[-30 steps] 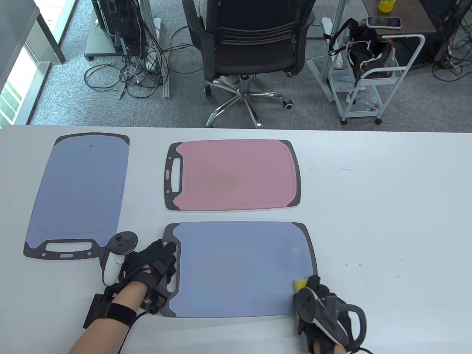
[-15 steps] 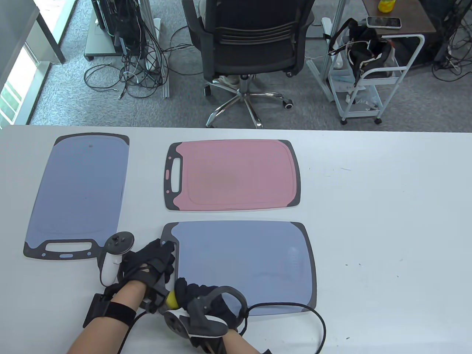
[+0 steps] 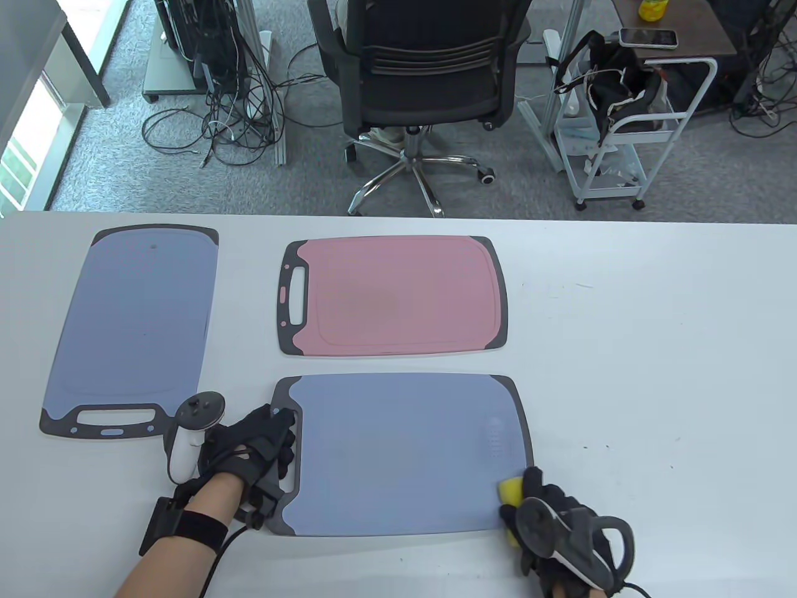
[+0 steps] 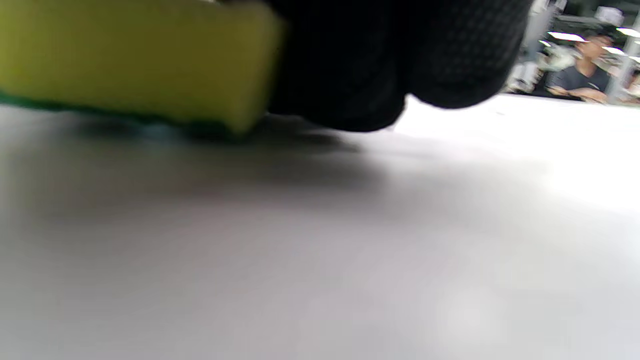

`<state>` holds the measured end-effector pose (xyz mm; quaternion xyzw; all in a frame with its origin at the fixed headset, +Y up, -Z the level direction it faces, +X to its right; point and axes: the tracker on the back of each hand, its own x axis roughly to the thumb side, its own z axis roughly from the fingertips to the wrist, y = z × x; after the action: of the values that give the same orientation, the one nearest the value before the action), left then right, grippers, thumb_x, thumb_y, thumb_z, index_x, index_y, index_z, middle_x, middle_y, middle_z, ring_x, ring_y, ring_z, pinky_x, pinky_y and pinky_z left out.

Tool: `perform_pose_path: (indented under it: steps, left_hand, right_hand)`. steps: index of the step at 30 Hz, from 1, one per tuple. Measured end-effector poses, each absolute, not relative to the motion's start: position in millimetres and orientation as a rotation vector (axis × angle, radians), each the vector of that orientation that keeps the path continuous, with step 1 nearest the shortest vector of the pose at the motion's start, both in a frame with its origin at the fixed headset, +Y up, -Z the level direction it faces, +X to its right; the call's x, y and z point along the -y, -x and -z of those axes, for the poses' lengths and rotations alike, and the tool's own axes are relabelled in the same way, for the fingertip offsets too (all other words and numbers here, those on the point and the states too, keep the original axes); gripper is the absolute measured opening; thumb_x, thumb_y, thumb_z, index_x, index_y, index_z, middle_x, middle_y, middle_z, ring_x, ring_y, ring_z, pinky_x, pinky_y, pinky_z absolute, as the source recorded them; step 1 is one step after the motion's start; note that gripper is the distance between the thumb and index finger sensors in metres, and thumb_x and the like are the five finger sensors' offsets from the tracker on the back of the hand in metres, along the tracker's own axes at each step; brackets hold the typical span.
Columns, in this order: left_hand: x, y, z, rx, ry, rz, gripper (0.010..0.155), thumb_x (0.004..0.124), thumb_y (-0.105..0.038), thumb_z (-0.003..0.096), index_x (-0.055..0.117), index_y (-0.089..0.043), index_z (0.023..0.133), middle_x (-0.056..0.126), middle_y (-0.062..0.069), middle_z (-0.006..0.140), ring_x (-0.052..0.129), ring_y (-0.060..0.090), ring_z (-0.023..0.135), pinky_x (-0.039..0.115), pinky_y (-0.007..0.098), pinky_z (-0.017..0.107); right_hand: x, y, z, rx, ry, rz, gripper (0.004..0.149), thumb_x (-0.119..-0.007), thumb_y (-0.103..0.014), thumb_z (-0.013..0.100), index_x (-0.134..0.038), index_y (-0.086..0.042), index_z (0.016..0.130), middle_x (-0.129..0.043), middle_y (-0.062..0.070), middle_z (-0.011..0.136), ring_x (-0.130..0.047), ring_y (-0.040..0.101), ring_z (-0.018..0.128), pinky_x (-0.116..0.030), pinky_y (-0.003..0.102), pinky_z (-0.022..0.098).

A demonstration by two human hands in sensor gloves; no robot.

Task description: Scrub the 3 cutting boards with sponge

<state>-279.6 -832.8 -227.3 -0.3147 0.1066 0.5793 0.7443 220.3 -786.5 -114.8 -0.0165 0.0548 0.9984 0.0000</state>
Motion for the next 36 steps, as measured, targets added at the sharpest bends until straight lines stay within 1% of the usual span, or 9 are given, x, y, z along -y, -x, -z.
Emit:
perform_pose_path:
  steps: [3, 9, 12, 14, 15, 18, 21, 23, 36]
  left_hand:
    - [832.6, 283.4, 225.1, -0.205, 0.734, -1.326, 0.056, 0.07, -0.052, 0.0621, 0.064, -0.014, 0.103, 0.092, -0.005, 0.068, 0.107, 0.005, 0.043, 0.101, 0.031, 0.035]
    - [779.1, 286.2, 228.5, 0.069, 0.426, -1.323, 0.051, 0.068, -0.049, 0.0657, 0.064, -0.013, 0.102, 0.092, -0.004, 0.068, 0.105, 0.005, 0.041, 0.099, 0.03, 0.034]
    - [726.3, 288.5, 215.5, 0.414, -0.01, -1.187, 0.052, 0.067, -0.048, 0.0641, 0.061, -0.016, 0.104, 0.09, -0.004, 0.073, 0.103, 0.008, 0.048, 0.096, 0.033, 0.041]
    - [697.4, 292.1, 199.4, 0.475, -0.276, -1.058, 0.051, 0.072, -0.048, 0.0586, 0.065, -0.022, 0.102, 0.091, -0.005, 0.075, 0.104, 0.011, 0.052, 0.096, 0.037, 0.044]
    - [689.7, 295.7, 194.9, 0.508, -0.302, -1.005, 0.049, 0.074, -0.049, 0.0572, 0.066, -0.029, 0.102, 0.091, -0.007, 0.079, 0.104, 0.011, 0.059, 0.096, 0.037, 0.049]
    - [680.7, 303.3, 189.9, 0.66, -0.161, -0.913, 0.042, 0.088, -0.039, 0.05, 0.082, -0.033, 0.091, 0.092, -0.003, 0.087, 0.102, 0.024, 0.079, 0.085, 0.056, 0.065]
    - [704.9, 302.0, 179.1, 0.69, 0.097, -0.643, 0.042, 0.089, -0.036, 0.0503, 0.079, -0.029, 0.091, 0.089, -0.004, 0.089, 0.093, 0.024, 0.092, 0.069, 0.058, 0.074]
    - [717.6, 298.4, 170.6, 0.698, -0.02, -0.495, 0.041, 0.088, -0.034, 0.0479, 0.079, -0.029, 0.087, 0.09, -0.006, 0.087, 0.094, 0.021, 0.093, 0.07, 0.058, 0.073]
    - [742.4, 243.9, 149.6, 0.755, -0.2, -0.065, 0.041, 0.079, -0.029, 0.0586, 0.062, -0.025, 0.095, 0.074, -0.001, 0.096, 0.079, 0.025, 0.101, 0.062, 0.059, 0.076]
  right_hand:
    - [785.9, -240.5, 112.9, -0.149, 0.209, -3.071, 0.075, -0.075, -0.058, 0.046, -0.064, -0.011, 0.104, -0.085, 0.009, 0.071, -0.092, 0.019, 0.047, -0.081, 0.043, 0.042]
    - [779.9, -250.4, 113.5, -0.087, 0.268, -3.017, 0.075, -0.074, -0.058, 0.047, -0.064, -0.012, 0.104, -0.085, 0.008, 0.073, -0.092, 0.019, 0.048, -0.081, 0.042, 0.043]
    - [776.9, -252.4, 114.0, -0.058, 0.262, -2.973, 0.075, -0.074, -0.058, 0.047, -0.064, -0.012, 0.105, -0.085, 0.008, 0.073, -0.092, 0.019, 0.048, -0.081, 0.042, 0.043]
    - [776.0, -253.6, 114.0, -0.048, 0.263, -2.941, 0.075, -0.073, -0.058, 0.047, -0.064, -0.012, 0.105, -0.085, 0.009, 0.074, -0.092, 0.019, 0.049, -0.081, 0.042, 0.043]
    - [775.7, -254.0, 114.3, -0.045, 0.262, -2.931, 0.075, -0.073, -0.058, 0.047, -0.064, -0.011, 0.105, -0.085, 0.008, 0.074, -0.092, 0.019, 0.049, -0.081, 0.043, 0.043]
    - [772.3, -255.7, 115.6, -0.017, 0.25, -2.911, 0.075, -0.073, -0.059, 0.047, -0.064, -0.012, 0.105, -0.085, 0.008, 0.073, -0.092, 0.019, 0.049, -0.081, 0.042, 0.043]
    - [770.9, -258.0, 114.2, 0.018, 0.25, -2.854, 0.075, -0.073, -0.059, 0.048, -0.064, -0.011, 0.105, -0.085, 0.008, 0.074, -0.092, 0.019, 0.049, -0.081, 0.042, 0.043]
    - [770.6, -260.3, 113.7, 0.024, 0.256, -2.835, 0.075, -0.073, -0.059, 0.048, -0.064, -0.011, 0.105, -0.085, 0.009, 0.074, -0.092, 0.019, 0.049, -0.081, 0.042, 0.043]
    - [766.2, -264.3, 108.1, 0.069, 0.296, -2.79, 0.075, -0.073, -0.059, 0.048, -0.064, -0.011, 0.105, -0.086, 0.009, 0.073, -0.092, 0.019, 0.049, -0.081, 0.042, 0.042]
